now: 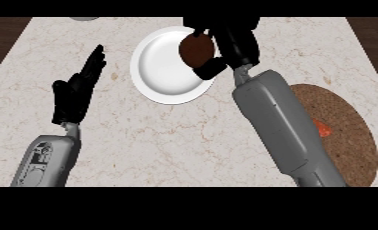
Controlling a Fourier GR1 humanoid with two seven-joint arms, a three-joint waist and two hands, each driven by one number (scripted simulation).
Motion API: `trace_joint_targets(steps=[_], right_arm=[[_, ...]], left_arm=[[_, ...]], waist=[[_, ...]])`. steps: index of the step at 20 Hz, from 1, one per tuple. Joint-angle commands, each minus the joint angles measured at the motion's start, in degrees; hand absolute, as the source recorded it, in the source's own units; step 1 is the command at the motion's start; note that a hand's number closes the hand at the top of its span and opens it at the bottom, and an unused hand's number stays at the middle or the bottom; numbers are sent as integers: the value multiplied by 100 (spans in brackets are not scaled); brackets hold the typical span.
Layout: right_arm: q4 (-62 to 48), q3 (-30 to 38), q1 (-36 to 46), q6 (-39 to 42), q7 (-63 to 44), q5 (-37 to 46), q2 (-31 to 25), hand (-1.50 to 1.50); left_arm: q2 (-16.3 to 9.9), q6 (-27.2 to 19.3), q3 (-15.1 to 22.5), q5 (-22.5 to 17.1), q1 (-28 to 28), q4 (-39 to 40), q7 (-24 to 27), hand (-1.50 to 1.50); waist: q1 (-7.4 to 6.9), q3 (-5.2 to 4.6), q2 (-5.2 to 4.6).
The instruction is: Pick the cupcake from the placemat and place it in the plate
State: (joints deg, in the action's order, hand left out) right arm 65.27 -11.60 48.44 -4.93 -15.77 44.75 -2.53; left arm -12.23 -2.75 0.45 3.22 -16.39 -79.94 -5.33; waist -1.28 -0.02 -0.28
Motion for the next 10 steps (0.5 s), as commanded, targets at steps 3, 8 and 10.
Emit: trace_joint_targets(steps=[3, 8, 10], right_arm=[[-1815, -496, 859, -939, 130, -477, 245, 150], [-2919, -1125, 1345, -1013, -222, -178, 251, 150], [-3522, -1122, 1474, -1232, -57, -284, 251, 150]], left_arm=[[-124, 174, -23, -29, 106, -334, -93, 0], [206, -71, 157, 171, -159, -10, -161, 0], [201, 73, 165, 102, -186, 48, 12, 0]], waist=[[-153, 2, -19], [-202, 0, -43], [-292, -1, -85]])
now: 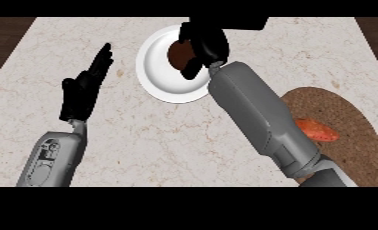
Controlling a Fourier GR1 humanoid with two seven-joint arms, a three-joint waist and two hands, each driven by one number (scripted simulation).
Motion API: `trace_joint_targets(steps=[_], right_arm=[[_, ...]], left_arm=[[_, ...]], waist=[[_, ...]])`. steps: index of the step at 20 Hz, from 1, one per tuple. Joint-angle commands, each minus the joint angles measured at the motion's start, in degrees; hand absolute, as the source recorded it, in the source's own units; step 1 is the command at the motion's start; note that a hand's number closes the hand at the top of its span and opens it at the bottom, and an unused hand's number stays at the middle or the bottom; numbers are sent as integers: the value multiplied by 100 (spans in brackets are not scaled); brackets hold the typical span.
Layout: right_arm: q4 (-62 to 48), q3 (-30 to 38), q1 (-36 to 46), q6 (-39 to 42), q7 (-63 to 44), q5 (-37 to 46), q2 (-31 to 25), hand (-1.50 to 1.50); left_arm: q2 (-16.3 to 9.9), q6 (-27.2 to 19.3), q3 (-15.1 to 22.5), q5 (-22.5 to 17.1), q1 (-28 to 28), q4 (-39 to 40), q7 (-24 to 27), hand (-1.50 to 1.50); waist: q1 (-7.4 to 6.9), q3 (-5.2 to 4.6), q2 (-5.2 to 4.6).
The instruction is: Pick the cupcake from the placemat and place it in the plate
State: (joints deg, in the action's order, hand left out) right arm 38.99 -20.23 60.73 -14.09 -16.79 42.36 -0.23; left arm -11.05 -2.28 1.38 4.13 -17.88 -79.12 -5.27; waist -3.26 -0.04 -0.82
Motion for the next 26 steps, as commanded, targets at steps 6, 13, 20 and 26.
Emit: trace_joint_targets(steps=[6, 13, 20, 26], right_arm=[[-1231, -77, 158, -463, 90, -1478, 23, -150], [-1144, -5, 127, -791, 959, -2484, 23, -150], [-882, 731, 71, -1596, 1640, -3560, 23, -150], [-934, 1482, -233, -1893, 2242, -3908, -223, -150]], left_arm=[[20, 204, 106, -21, -146, -56, -61, 0], [104, 159, 79, 19, -239, 164, 203, 0], [97, -14, -64, 63, -438, 216, -199, 0], [74, -95, -52, 121, -11, -205, -348, 0]], waist=[[-344, 6, -94], [-373, 10, -104], [-48, 12, -30], [206, 10, 46]])
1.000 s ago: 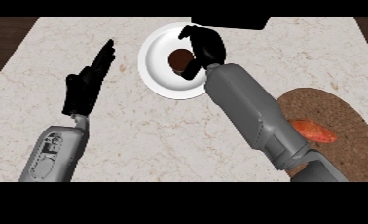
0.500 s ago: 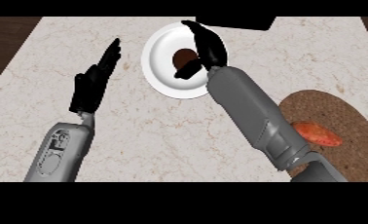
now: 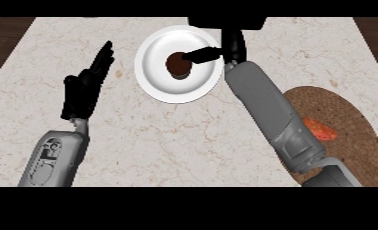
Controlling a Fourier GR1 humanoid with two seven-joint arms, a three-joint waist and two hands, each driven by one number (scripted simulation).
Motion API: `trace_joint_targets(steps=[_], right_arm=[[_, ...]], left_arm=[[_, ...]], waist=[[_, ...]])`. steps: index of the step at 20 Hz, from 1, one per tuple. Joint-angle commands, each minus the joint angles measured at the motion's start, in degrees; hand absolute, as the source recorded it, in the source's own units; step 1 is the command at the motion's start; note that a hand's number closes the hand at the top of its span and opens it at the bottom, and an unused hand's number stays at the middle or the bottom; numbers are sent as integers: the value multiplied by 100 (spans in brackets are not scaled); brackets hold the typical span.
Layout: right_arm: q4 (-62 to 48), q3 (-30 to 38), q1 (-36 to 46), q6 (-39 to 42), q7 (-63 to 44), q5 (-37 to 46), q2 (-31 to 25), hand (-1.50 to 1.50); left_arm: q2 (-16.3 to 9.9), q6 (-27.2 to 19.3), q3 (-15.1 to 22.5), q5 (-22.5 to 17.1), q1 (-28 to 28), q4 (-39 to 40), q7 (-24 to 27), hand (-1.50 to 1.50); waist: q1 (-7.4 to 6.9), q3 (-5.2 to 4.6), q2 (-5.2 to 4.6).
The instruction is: Pick the cupcake from the placemat and place it in the plate
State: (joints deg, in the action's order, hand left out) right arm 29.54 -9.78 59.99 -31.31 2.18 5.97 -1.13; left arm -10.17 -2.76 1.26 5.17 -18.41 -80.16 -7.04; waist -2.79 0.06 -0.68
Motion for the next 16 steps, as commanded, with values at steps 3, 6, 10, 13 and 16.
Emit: trace_joint_targets(steps=[3, 6, 10, 13, 16], right_arm=[[160, 559, -609, 126, 808, -344, -298, -150], [83, 832, -628, 638, 980, -516, -678, -150], [700, 826, -1174, 1227, 961, -552, -1125, -150], [706, 901, -1576, 1650, 1300, -580, -1428, -150], [535, 1056, -1290, 1893, 1180, -538, -1577, -150]], left_arm=[[-75, 72, -165, -86, 276, -120, 75, 0], [-68, 39, -214, 6, 255, 147, 241, 0], [-173, 167, -381, -67, 213, 266, 391, 0], [-216, 206, -361, -69, 462, -111, 188, 0], [-12, 81, -272, 87, 57, 114, 76, 0]], waist=[[213, -4, 48], [223, -4, 41], [284, -6, 64], [267, -5, 70], [255, -5, 56]])
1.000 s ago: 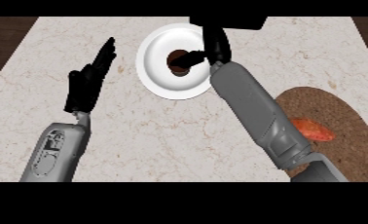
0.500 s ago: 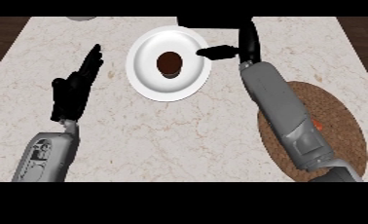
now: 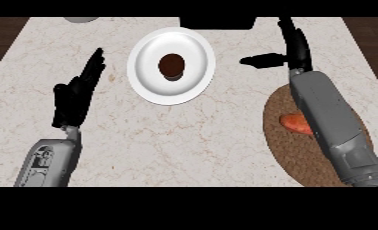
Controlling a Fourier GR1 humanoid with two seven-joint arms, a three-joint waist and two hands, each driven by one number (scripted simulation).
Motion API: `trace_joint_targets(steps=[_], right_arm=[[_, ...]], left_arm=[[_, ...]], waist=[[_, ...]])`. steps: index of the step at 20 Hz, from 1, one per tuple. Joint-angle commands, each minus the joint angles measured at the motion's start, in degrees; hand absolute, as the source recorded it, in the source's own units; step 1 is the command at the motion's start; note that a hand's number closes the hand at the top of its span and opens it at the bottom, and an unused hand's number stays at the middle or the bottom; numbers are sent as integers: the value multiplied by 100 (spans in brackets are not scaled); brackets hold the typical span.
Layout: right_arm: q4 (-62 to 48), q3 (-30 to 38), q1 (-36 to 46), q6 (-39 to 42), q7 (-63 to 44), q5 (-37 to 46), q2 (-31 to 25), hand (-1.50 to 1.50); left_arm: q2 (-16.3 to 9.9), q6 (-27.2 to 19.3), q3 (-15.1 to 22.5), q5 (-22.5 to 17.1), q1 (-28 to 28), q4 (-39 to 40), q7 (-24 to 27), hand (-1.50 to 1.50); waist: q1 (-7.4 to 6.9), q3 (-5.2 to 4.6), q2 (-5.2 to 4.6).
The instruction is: Pick the cupcake from the placemat and place it in the plate
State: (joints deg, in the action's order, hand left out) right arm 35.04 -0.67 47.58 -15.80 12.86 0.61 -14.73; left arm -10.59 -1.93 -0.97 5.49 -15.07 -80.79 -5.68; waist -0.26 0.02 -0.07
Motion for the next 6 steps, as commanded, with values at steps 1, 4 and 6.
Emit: trace_joint_targets(steps=[1, 4, 6], right_arm=[[-474, 296, 227, 165, 291, 37, -96, -150], [-438, 450, 39, 572, 473, -92, -351, -150], [-1083, 528, 174, 386, 919, 49, -197, -150]], left_arm=[[49, 3, -85, 60, -207, 272, 142, 0], [-126, 164, -199, -60, -77, -153, -159, 0], [13, 152, -82, 7, -2, -79, -11, 0]], waist=[[-32, 0, -16], [-30, 0, -8], [-72, 2, -26]])
